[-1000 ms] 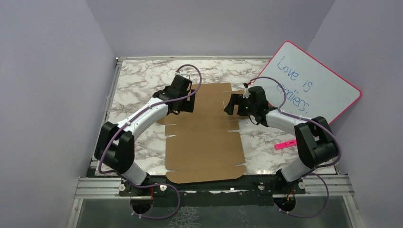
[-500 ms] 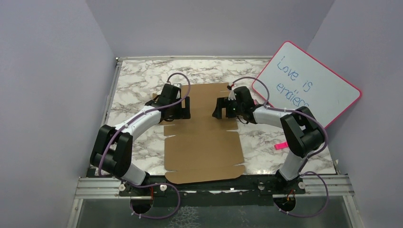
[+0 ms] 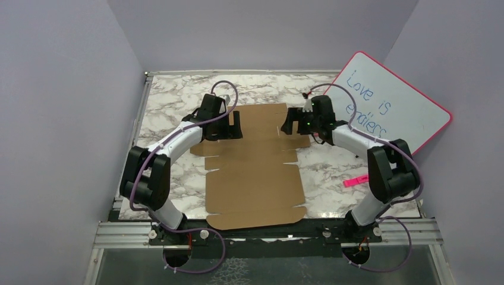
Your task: Fold the paper box
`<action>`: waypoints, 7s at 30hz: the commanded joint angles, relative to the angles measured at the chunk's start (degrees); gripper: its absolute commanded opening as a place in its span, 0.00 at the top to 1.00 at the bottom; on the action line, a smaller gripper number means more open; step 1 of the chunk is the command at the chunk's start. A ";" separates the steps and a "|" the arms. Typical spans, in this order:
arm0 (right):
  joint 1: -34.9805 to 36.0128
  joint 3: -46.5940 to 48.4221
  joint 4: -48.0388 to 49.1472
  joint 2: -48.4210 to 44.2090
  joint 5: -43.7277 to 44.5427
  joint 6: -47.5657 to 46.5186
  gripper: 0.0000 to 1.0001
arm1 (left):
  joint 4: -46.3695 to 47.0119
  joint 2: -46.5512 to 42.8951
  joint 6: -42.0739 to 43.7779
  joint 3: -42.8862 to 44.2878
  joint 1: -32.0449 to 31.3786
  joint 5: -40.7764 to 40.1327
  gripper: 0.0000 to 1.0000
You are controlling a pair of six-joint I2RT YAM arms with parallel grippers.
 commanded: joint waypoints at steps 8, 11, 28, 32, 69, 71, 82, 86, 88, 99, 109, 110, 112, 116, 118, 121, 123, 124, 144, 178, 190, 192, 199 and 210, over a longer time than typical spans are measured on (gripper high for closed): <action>-10.57 2.01 -1.26 1.07 -2.32 -1.05 0.03 | -1.87 9.88 4.91 7.14 0.04 5.11 0.08; -10.92 4.72 -1.17 3.82 0.44 -1.54 0.04 | -1.94 10.75 5.57 6.78 0.06 4.88 0.08; -10.92 9.46 -4.32 12.88 1.87 -2.86 0.18 | -2.76 13.56 7.59 5.73 0.67 4.63 0.08; -10.93 9.14 -5.18 12.99 0.63 -3.15 0.22 | -2.82 14.57 7.58 5.83 0.67 4.70 0.08; 11.81 23.40 -24.30 11.46 40.61 -12.76 0.88 | -3.14 17.06 7.32 6.52 0.67 4.55 0.09; 13.72 25.02 -25.76 12.34 44.16 -12.50 0.88 | -3.15 17.11 7.28 6.53 0.67 4.72 0.09; 22.06 34.42 -32.81 18.17 50.17 -8.79 0.86 | -3.11 16.16 7.31 6.53 0.67 4.89 0.09; 22.22 34.42 -32.79 17.78 49.74 -8.30 0.80 | -3.11 15.32 7.50 6.36 0.67 4.10 0.09; 22.15 33.21 -31.83 16.33 50.19 -8.72 0.76 | -3.19 14.87 7.59 6.31 0.67 3.89 0.09; 19.49 22.62 -24.16 2.47 43.21 -9.91 0.46 | -4.63 6.66 8.88 6.64 2.61 -0.90 0.07; 13.21 17.68 -10.73 1.86 22.47 -10.11 0.23 | -4.08 9.67 5.54 15.78 12.11 5.57 0.05; 13.09 17.68 -9.51 2.67 20.80 -9.99 0.21 | -4.10 11.03 5.24 17.23 12.98 6.26 0.05; 12.97 17.40 -6.86 4.34 17.60 -9.36 0.16 | -4.10 13.48 4.68 20.28 14.37 7.53 0.05; 12.61 17.05 -3.14 7.94 13.48 -7.91 0.05 | -4.17 19.02 4.28 25.83 16.53 8.44 0.05; 12.32 16.47 -1.37 9.62 11.28 -7.50 0.01 | -4.23 21.61 4.20 28.22 17.28 9.05 0.04; 12.10 14.76 2.26 11.20 8.44 -6.97 0.00 | -4.52 25.44 4.64 31.98 18.20 9.57 0.04; 11.98 13.56 4.15 12.08 6.94 -6.63 0.00 | -5.16 28.02 4.60 34.65 18.85 10.10 0.04; 11.93 13.30 4.63 12.55 6.21 -6.48 0.00 | -5.75 29.28 4.75 36.03 19.08 10.49 0.05; 11.98 9.03 10.08 17.38 0.53 -5.44 0.00 | -7.89 38.84 5.10 41.43 20.09 14.10 0.05; 12.01 7.07 12.29 20.37 -0.10 -3.83 0.00 | -1.51 28.10 -2.68 34.14 18.92 23.00 0.14; 12.00 6.24 12.10 20.00 0.82 -3.77 0.00 | -1.34 30.76 -1.52 34.74 23.21 18.83 0.11; 12.00 6.19 12.10 20.01 0.82 -3.72 0.00 | -1.28 32.09 -1.38 35.10 23.92 19.40 0.11; 11.95 6.10 12.01 20.05 0.99 -3.73 0.00 | -1.09 36.35 -1.02 36.90 25.14 21.51 0.11; 11.95 6.10 11.84 20.02 1.00 -3.90 0.00 | -0.79 39.61 -1.75 36.23 25.54 27.24 0.11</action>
